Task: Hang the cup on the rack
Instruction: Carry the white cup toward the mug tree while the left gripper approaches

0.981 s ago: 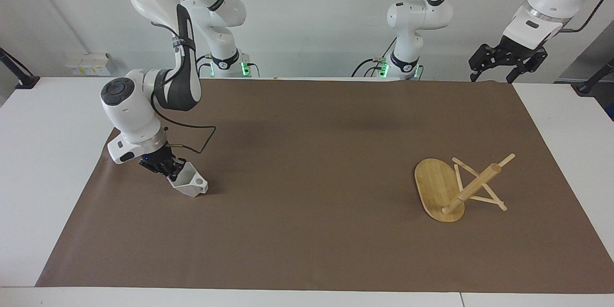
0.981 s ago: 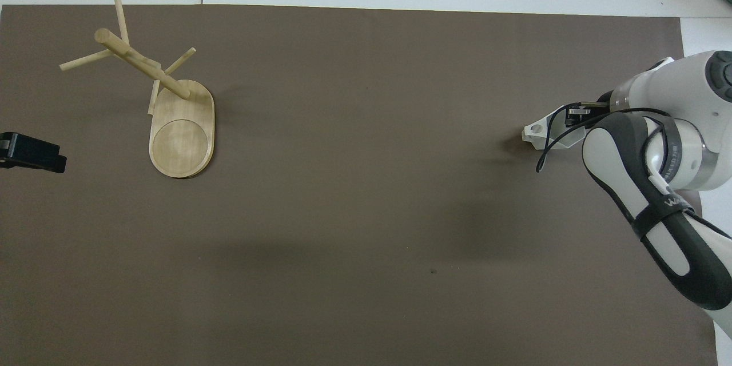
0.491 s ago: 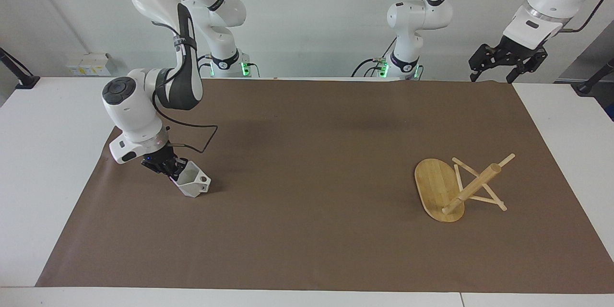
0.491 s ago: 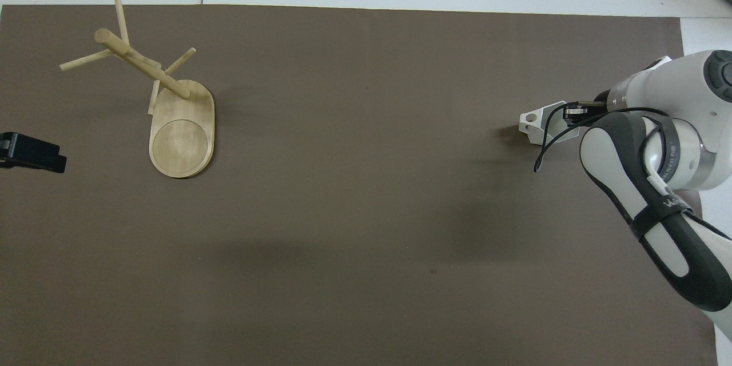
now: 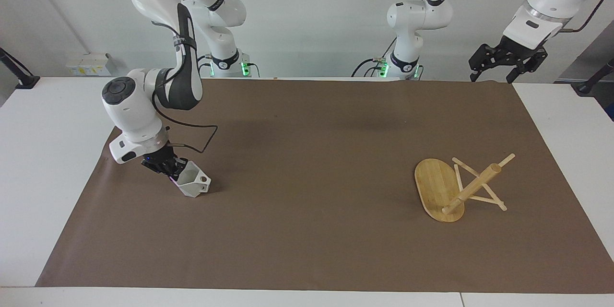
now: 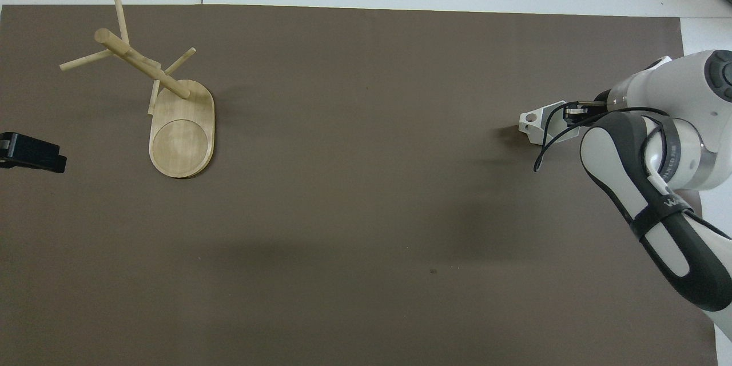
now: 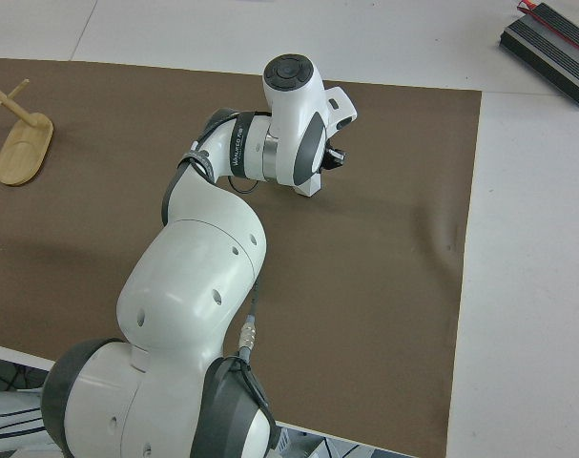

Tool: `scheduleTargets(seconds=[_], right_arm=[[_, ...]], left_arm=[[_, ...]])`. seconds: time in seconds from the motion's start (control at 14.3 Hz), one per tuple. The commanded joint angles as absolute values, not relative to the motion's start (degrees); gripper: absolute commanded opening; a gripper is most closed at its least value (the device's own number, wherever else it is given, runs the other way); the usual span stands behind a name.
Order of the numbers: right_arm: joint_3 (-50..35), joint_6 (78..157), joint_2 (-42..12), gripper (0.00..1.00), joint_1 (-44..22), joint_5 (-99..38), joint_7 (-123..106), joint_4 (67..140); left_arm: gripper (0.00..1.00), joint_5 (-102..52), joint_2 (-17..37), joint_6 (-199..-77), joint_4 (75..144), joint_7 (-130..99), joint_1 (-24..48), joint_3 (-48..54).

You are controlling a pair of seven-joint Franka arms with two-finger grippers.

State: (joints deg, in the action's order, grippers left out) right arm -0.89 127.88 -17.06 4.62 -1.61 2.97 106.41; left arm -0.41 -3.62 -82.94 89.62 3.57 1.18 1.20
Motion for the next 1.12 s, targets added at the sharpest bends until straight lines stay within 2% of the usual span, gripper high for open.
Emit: scheduleTargets(seconds=[0.0,0.49,0.77,1.05], right_arm=[[-2.5,122.7,-15.2,0.00,4.9,-7.7,4.0,104.4],[-4.5,111.8,-12.7,0.00,4.9,-10.6,4.6,97.8],[-5.1,110.6,-10.8,0.00,4.9,-20.2,5.1,97.8],[-10.3,110.0,-9.2,0.00,4.9,-22.7,5.4,97.7]], left_arm=[[1.00,0.6,-4.8,-83.1,91.1,3.3,1.3,1.1],[1.00,0.6,-4.8,-83.1,91.1,3.3,1.3,1.1],[1.00,0.6,-4.8,-83.1,91.1,3.3,1.3,1.1],[1.00,0.6,-4.8,-83.1,91.1,3.3,1.3,1.1]])
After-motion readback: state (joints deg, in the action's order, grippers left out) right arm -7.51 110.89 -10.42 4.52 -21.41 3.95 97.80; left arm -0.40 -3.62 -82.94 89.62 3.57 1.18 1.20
